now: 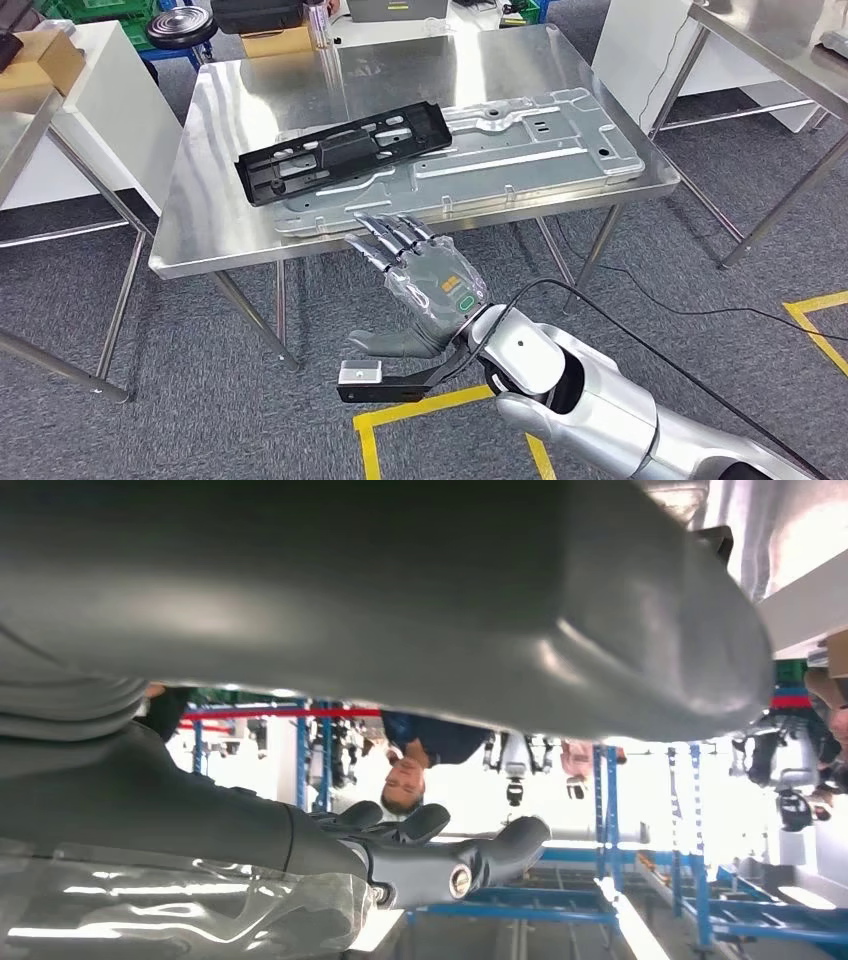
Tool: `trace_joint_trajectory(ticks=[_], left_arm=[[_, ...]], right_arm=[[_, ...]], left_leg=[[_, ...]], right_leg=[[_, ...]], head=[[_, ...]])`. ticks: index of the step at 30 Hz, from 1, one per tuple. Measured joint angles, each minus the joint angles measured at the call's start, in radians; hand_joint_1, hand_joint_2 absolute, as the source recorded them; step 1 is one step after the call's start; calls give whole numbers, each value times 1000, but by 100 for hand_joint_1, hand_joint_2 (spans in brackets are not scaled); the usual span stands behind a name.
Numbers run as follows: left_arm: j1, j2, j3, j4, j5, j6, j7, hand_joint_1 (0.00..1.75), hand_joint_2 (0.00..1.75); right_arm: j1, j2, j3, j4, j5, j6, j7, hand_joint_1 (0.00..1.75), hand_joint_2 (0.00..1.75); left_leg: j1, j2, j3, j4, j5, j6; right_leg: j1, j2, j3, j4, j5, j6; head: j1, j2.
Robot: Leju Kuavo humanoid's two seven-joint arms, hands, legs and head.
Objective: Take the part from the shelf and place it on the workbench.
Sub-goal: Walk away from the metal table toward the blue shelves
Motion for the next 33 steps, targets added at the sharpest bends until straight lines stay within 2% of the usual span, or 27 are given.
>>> trace_joint_trajectory(ticks=[2,3,4,5,6,7,8,10,11,12,13,14,15,16,17,18,19,20,21,22,23,25,26,28,29,30,33], left_arm=[[0,0,0,0,0,0,0,0,0],[-1,0,0,0,1,0,-1,0,0],[-1,0,0,0,1,0,-1,0,0],[-2,0,0,0,1,0,-1,0,0],[-2,0,0,0,1,0,-2,0,0],[-1,0,0,0,1,0,-2,0,0],[0,1,0,0,1,0,-2,0,0],[6,2,0,1,1,0,-1,0,0],[9,3,0,2,0,0,-1,0,0],[10,3,0,2,0,0,-1,0,0],[11,3,0,2,1,0,-2,0,0],[11,2,0,2,1,0,-2,0,0],[11,2,0,2,1,0,-3,0,0],[11,1,0,2,1,0,-4,0,0],[11,1,0,2,1,0,-4,0,0],[10,1,0,2,1,1,-5,0,0],[10,1,0,2,1,1,-6,0,0],[9,1,0,2,1,1,-7,0,0],[9,1,0,2,2,2,-8,0,0],[8,1,0,2,2,2,-9,0,0],[7,1,1,2,2,2,-9,0,0],[5,1,1,2,2,4,-10,0,0],[4,1,1,2,2,5,-10,0,0],[4,1,2,2,2,5,-10,0,0],[5,1,2,2,2,5,-10,0,0],[5,1,3,2,2,5,-10,0,0],[4,1,5,2,2,5,-10,0,0]], right_arm=[[0,0,0,0,0,0,0,0,0],[0,0,0,0,-1,0,0,0,0],[0,0,0,1,-1,0,0,0,0],[0,0,0,1,-2,0,0,0,0],[0,0,0,1,-4,-1,0,0,0],[0,0,0,1,-7,-2,0,0,0],[0,0,0,1,-10,-3,0,0,0],[-1,1,-1,0,-14,-7,0,0,0],[-2,1,-1,0,-16,-8,0,0,0],[-2,1,-2,0,-18,-10,0,0,0],[-2,0,-2,1,-21,-11,0,0,0],[-1,0,-2,1,-23,-12,-1,0,0],[0,-1,-2,1,-24,-13,-1,0,0],[0,-1,-2,1,-25,-14,-1,0,0],[1,-2,-2,1,-25,-15,-2,0,0],[1,-2,-2,2,-26,-15,-2,0,0],[1,-3,-2,2,-27,-15,-2,0,0],[1,-3,-1,2,-27,-15,-2,0,0],[2,-3,-1,2,-28,-16,-2,0,0],[1,-3,-1,2,-29,-16,-2,0,0],[1,-3,-1,2,-30,-17,-2,0,0],[-4,-2,-2,2,-30,-19,-2,0,0],[-6,-1,-2,2,-31,-20,-2,0,0],[-8,0,-2,3,-31,-22,-2,0,0],[-6,0,-2,3,-32,-22,-2,0,0],[-5,-1,-2,4,-32,-22,-2,0,0],[-4,-1,-1,6,-32,-22,-2,0,0]], left_leg=[[1,1,-32,138,-123,-4],[0,1,-43,215,-159,-4],[-1,1,-45,275,-166,-3],[-2,1,-33,305,-147,-1],[-3,1,-5,298,-116,3],[-5,1,43,252,-91,9],[-9,1,110,172,-90,16],[-16,-1,231,-4,-131,27],[-20,-3,259,-56,-149,31],[-22,-4,259,-76,-151,35],[-21,-3,245,-75,-142,40],[-20,-2,232,-74,-129,47],[-18,0,219,-74,-114,54],[-16,1,205,-75,-99,60],[-17,2,190,-74,-85,63],[-18,3,172,-73,-69,64],[-19,4,154,-71,-55,64],[-19,5,135,-69,-41,63],[-19,6,116,-67,-28,61],[-19,6,99,-64,-15,58],[-19,5,84,-60,-3,54],[-23,2,65,-53,19,44],[-24,1,58,-54,32,39],[-22,1,45,-58,55,27],[-20,2,35,-51,45,21],[-17,2,21,-25,11,16],[-13,2,-30,169,-157,7]], right_leg=[[5,-3,-36,1,30,-10],[8,-3,-56,2,46,-13],[11,-3,-77,3,62,-14],[14,-3,-99,4,77,-14],[16,-3,-118,5,91,-13],[17,-3,-136,7,106,-12],[19,-2,-151,8,118,-9],[22,-1,-170,8,144,-2],[22,-1,-177,7,157,3],[23,-2,-183,4,171,9],[20,-1,-191,4,176,14],[18,-1,-201,17,157,19],[17,0,-212,48,118,24],[14,0,-228,103,60,29],[14,0,-245,176,-1,34],[13,0,-258,252,-42,38],[12,0,-264,315,-57,41],[12,0,-256,349,-46,43],[11,0,-231,348,-17,44],[10,0,-187,308,11,44],[10,1,-122,238,19,43],[12,3,6,65,-13,34],[14,4,40,10,-32,27],[17,2,35,-18,-29,10],[16,-1,23,-17,-15,2],[15,-3,9,-17,-1,-6],[16,-7,-42,-17,42,-17]], head=[[0,0],[0,0],[0,0],[0,0],[0,0],[0,0],[0,0],[0,0],[0,0],[1,0],[0,0],[0,0],[0,0],[0,0],[1,0],[2,0],[2,0],[2,0],[2,0],[2,0],[2,0],[4,0],[4,0],[5,0],[5,0],[5,0],[3,0]])
